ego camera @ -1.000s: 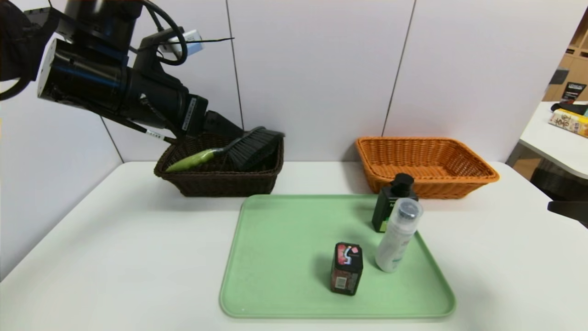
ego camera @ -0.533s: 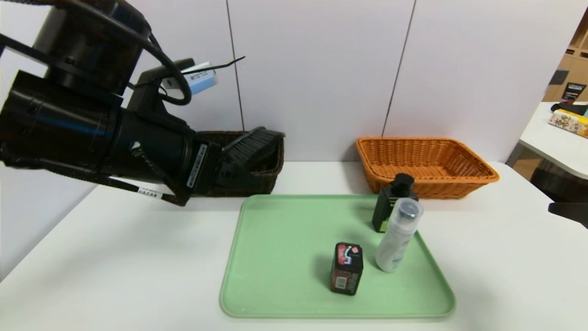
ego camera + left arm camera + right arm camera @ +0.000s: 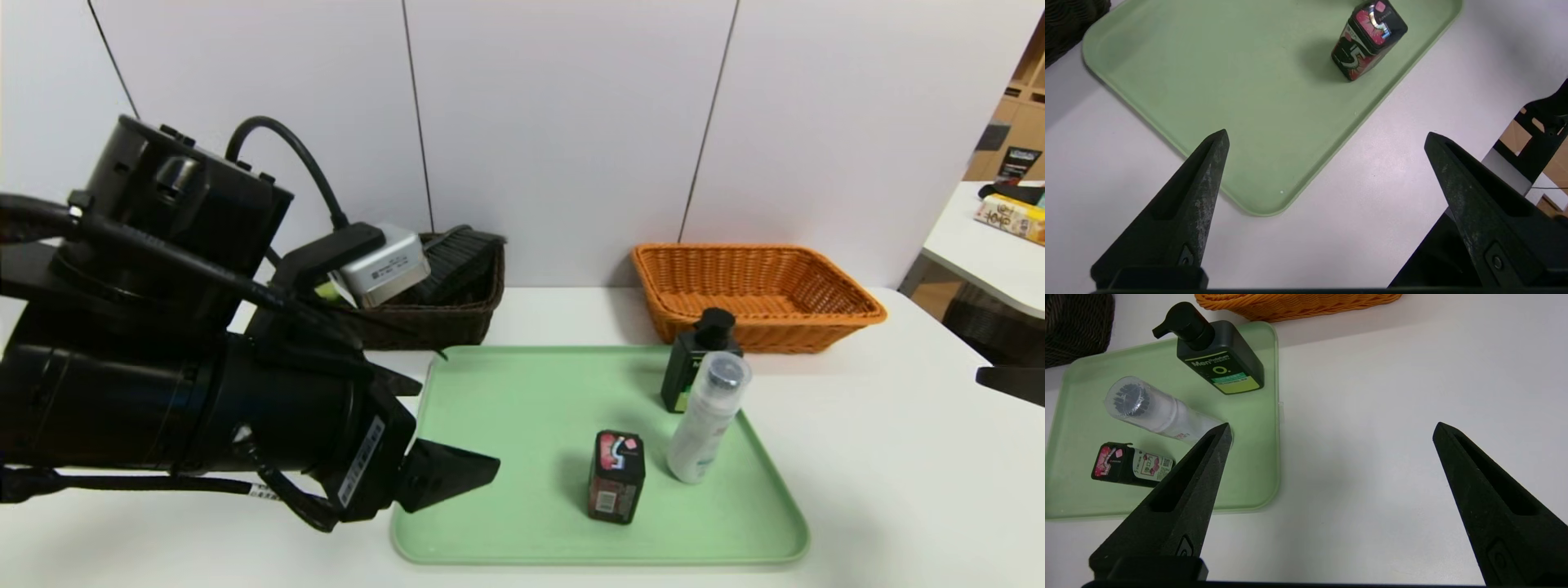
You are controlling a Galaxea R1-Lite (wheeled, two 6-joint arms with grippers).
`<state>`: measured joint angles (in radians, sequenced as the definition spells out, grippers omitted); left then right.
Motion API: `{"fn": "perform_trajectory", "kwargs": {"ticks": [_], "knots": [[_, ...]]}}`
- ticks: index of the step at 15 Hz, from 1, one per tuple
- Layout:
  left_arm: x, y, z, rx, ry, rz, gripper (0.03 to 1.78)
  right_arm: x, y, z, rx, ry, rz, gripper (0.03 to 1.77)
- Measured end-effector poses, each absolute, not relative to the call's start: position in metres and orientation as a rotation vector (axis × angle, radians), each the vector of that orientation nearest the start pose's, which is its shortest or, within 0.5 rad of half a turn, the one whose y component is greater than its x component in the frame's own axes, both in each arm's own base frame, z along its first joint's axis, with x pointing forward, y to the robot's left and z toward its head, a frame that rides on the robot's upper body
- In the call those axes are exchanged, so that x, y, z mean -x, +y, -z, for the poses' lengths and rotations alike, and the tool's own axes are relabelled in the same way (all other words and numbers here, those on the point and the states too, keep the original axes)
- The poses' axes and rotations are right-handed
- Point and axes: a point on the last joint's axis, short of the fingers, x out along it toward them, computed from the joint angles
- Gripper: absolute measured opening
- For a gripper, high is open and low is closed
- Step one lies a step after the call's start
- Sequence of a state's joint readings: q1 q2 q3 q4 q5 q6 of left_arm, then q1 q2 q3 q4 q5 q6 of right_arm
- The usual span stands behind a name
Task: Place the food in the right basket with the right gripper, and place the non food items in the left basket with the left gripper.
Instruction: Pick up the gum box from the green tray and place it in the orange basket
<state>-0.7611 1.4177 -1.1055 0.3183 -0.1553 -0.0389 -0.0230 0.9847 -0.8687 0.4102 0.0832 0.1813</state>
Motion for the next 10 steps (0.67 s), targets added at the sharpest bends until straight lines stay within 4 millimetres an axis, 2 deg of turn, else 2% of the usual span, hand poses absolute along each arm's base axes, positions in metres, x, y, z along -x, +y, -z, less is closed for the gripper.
{"fn": "perform_trajectory", "kwargs": {"ticks": [7, 10], "knots": [[-0.151, -0.169, -0.234, -0.205, 0.597, 0.95, 1.69, -0.105, 0.0, -0.252, -0.206, 0.533, -0.023, 1.7], [-0.15, -0.17, -0.229, -0.248, 0.564, 0.97, 1.69, -0.109, 0.001, -0.263, -0.207, 0.509, -0.06, 1.7]]}}
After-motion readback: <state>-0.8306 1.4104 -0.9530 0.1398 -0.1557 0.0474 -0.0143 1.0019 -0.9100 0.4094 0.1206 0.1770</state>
